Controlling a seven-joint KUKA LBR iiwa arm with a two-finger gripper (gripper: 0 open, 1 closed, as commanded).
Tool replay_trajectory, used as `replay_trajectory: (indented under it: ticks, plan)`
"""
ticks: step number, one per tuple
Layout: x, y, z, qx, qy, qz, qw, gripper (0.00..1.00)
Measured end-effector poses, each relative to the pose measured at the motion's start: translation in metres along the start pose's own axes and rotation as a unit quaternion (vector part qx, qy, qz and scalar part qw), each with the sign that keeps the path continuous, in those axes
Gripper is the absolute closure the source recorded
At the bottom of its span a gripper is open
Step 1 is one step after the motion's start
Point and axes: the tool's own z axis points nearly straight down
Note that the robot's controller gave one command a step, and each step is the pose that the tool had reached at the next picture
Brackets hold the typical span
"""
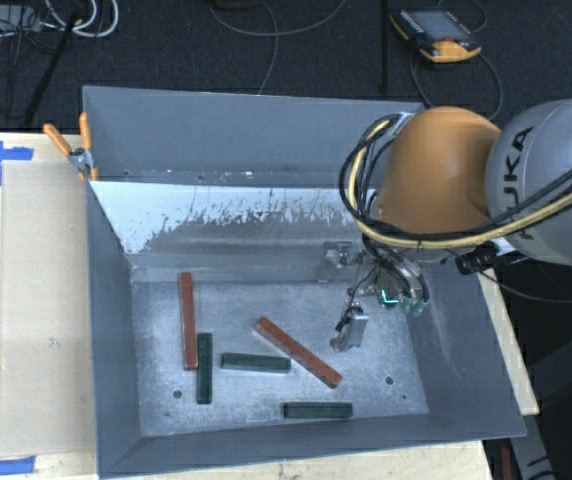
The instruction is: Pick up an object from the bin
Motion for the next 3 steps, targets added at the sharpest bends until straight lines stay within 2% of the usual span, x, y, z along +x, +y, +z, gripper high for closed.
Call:
replay_trajectory:
  ticks: [1,2,3]
  plan:
    - [0.043,0.011,0.093,0.0,0.0005,-0.094,0.9956,0.0]
    - [0.001,0.075,0.132,-0.001,-0.006,-0.094,0.9956,0.0]
    - [0.001,0.073,0.13,-0.001,-0.0043,-0.092,0.9958,1.0]
